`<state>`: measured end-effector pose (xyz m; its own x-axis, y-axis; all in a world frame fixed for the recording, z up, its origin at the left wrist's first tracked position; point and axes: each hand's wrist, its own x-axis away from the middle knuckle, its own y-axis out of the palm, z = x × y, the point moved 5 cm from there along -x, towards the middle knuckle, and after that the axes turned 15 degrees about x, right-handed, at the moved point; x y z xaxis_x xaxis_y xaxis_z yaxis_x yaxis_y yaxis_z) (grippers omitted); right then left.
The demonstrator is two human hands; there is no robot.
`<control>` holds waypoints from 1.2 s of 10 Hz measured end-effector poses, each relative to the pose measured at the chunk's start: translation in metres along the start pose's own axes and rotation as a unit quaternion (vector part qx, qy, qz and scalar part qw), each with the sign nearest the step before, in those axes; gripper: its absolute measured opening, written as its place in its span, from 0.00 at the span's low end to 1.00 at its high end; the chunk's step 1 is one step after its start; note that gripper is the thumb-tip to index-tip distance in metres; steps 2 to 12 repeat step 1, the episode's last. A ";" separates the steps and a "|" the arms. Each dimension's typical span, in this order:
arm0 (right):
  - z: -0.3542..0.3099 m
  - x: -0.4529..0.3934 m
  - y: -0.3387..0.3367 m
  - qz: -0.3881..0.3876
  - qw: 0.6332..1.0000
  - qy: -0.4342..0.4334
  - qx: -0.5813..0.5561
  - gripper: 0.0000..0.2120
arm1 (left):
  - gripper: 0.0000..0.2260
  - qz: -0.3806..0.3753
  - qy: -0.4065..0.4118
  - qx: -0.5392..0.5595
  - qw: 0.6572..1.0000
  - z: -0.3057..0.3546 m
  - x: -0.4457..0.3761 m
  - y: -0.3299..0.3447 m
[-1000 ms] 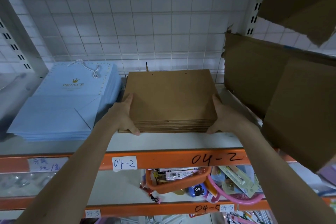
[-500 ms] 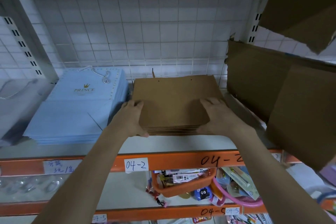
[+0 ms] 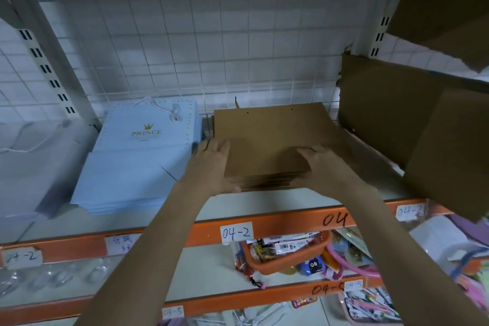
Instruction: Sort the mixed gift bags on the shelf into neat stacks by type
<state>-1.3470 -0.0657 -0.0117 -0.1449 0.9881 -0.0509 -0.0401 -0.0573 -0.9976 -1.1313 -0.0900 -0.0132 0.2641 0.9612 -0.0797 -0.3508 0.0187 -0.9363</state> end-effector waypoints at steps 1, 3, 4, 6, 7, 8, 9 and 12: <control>-0.022 0.015 0.002 0.071 0.997 0.007 -0.037 0.34 | 0.36 0.107 0.053 0.027 0.992 -0.007 0.029 -0.008; -0.022 0.015 0.002 0.071 0.997 0.007 -0.037 0.34 | 0.36 0.107 0.053 0.027 0.992 -0.007 0.029 -0.008; -0.022 0.015 0.002 0.071 0.997 0.007 -0.037 0.34 | 0.36 0.107 0.053 0.027 0.992 -0.007 0.029 -0.008; -0.022 0.015 0.002 0.071 0.997 0.007 -0.037 0.34 | 0.36 0.107 0.053 0.027 0.992 -0.007 0.029 -0.008; -0.022 0.015 0.002 0.071 0.997 0.007 -0.037 0.34 | 0.36 0.107 0.053 0.027 0.992 -0.007 0.029 -0.008; -0.022 0.015 0.002 0.071 0.997 0.007 -0.037 0.34 | 0.36 0.107 0.053 0.027 0.992 -0.007 0.029 -0.008; -0.022 0.015 0.002 0.071 0.997 0.007 -0.037 0.34 | 0.36 0.107 0.053 0.027 0.992 -0.007 0.029 -0.008; -0.022 0.015 0.002 0.071 0.997 0.007 -0.037 0.34 | 0.36 0.107 0.053 0.027 0.992 -0.007 0.029 -0.008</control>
